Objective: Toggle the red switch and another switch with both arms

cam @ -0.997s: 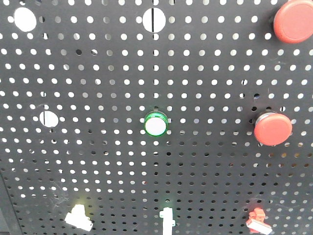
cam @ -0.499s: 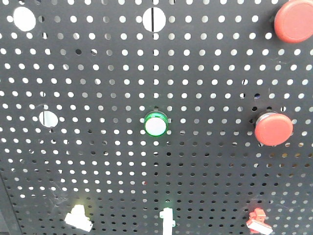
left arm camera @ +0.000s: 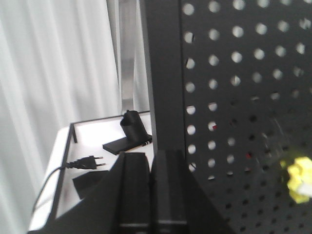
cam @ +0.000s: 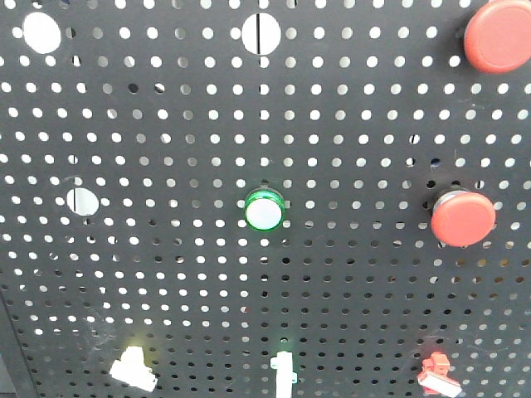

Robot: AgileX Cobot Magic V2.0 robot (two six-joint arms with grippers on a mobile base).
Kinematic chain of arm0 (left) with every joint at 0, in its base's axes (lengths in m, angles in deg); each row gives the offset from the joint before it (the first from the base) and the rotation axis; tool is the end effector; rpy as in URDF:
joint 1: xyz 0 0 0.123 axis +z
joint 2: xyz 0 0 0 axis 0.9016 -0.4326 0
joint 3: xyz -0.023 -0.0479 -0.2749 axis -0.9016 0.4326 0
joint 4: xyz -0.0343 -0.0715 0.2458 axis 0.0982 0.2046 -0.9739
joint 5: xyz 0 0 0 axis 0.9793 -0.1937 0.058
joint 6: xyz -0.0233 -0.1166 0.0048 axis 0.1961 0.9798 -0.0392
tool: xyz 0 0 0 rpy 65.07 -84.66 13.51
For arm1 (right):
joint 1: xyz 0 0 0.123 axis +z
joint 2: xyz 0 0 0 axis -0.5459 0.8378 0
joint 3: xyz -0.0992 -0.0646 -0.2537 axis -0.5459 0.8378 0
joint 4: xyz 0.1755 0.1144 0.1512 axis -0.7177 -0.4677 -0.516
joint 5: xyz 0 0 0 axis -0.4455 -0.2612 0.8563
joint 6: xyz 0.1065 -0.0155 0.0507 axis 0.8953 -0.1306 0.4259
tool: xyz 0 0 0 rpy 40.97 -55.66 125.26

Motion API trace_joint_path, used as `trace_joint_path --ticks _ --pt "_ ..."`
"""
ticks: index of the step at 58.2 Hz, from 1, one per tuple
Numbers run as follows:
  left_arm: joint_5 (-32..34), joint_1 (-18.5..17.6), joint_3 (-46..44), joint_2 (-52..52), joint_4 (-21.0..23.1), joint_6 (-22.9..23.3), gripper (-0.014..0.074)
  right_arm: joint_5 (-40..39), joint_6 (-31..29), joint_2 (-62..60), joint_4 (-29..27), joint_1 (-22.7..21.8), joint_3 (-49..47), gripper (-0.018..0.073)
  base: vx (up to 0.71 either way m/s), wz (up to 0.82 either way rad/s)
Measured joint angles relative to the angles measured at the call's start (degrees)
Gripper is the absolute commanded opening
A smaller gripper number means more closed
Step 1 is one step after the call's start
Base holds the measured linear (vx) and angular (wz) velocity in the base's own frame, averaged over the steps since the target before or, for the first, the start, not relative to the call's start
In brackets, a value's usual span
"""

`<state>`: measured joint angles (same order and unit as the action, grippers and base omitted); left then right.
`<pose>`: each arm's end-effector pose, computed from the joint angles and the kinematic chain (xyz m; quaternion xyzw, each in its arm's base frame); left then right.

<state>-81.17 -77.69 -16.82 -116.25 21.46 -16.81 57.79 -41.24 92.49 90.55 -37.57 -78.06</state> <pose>0.1469 -0.0363 0.3251 0.1006 0.7146 -0.0725 0.6884 0.1104 -0.0100 0.3374 0.0583 0.7314 -0.0074 0.6794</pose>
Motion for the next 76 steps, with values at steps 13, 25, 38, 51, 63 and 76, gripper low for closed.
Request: trace_joint_path --ticks 13,25,38,51,63,76 --pt "-3.4 -6.2 -2.1 -3.0 7.3 -2.6 0.0003 0.1 0.0 0.1 -6.2 0.0 0.0 -0.0006 0.00 0.00" --pt "-2.2 -16.9 -2.6 -8.4 11.1 -9.3 0.0003 0.2 -0.1 0.1 -7.1 0.0 0.0 -0.0006 0.00 0.00" --pt "3.7 -20.2 -2.6 -15.2 11.8 -10.6 0.0003 2.1 -0.1 0.1 -7.4 0.0 0.0 -0.0006 0.00 0.00" --pt "6.9 -20.3 -2.6 -19.2 11.9 -10.6 0.0003 3.9 -0.1 0.1 -7.4 0.0 0.0 -0.0006 0.00 0.00" --pt "8.2 -20.3 -2.6 -20.0 12.0 -10.6 0.0003 4.1 -0.1 0.1 -7.4 0.0 0.0 -0.0006 0.00 0.00" --pt "4.3 -20.4 -2.6 -20.2 12.0 -10.5 0.0003 4.1 -0.1 0.1 -7.4 0.0 0.0 -0.0006 0.00 0.00"
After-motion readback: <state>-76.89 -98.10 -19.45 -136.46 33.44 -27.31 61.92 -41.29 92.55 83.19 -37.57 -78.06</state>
